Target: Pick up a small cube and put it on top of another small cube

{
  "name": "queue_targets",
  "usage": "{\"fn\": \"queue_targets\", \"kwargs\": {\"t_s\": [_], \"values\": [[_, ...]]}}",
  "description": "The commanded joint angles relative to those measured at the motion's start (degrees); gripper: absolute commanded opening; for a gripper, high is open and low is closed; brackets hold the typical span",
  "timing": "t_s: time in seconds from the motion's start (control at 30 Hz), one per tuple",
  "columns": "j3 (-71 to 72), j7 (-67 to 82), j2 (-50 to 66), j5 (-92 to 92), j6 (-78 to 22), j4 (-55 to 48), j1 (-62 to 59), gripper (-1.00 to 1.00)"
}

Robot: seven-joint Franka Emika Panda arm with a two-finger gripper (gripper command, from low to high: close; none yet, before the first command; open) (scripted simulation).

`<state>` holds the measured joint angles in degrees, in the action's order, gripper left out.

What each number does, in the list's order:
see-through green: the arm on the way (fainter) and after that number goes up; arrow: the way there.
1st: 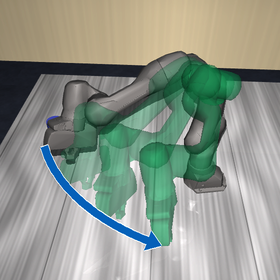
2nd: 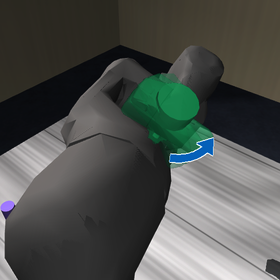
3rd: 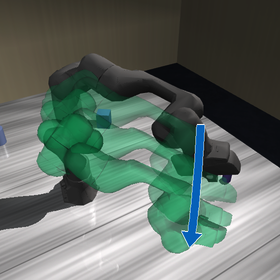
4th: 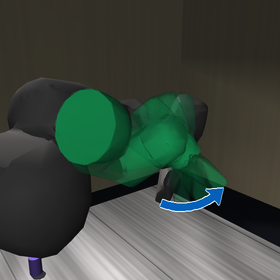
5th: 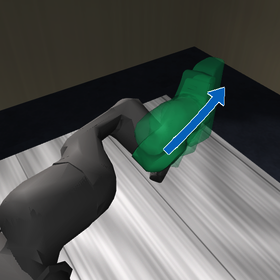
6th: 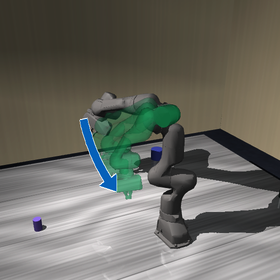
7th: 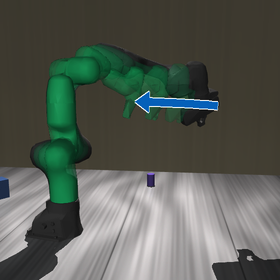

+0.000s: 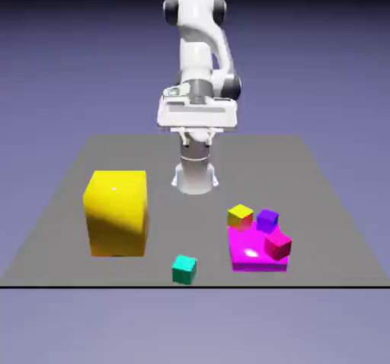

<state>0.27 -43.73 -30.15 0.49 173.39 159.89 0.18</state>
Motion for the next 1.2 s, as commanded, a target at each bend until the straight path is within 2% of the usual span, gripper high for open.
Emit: {"fn": "queue_targets", "kwargs": {"t_s": [0.0, 0.73, 0.97, 1.0, 1.17], "values": [[0.23, -1.06, 2.08, 0.41, -0.51, -0.92, -0.42, 0.00], [5.15, -24.10, 47.25, 9.28, -11.68, -20.97, -9.58, 0.00], [1.38, -26.38, 58.81, 11.90, -3.61, -24.54, -6.56, 0.00], [1.38, -26.38, 58.81, 11.90, -3.60, -24.55, -6.56, -1.00], [4.09, -24.75, 50.51, 10.02, -9.40, -21.98, -8.73, -1.00]]}}
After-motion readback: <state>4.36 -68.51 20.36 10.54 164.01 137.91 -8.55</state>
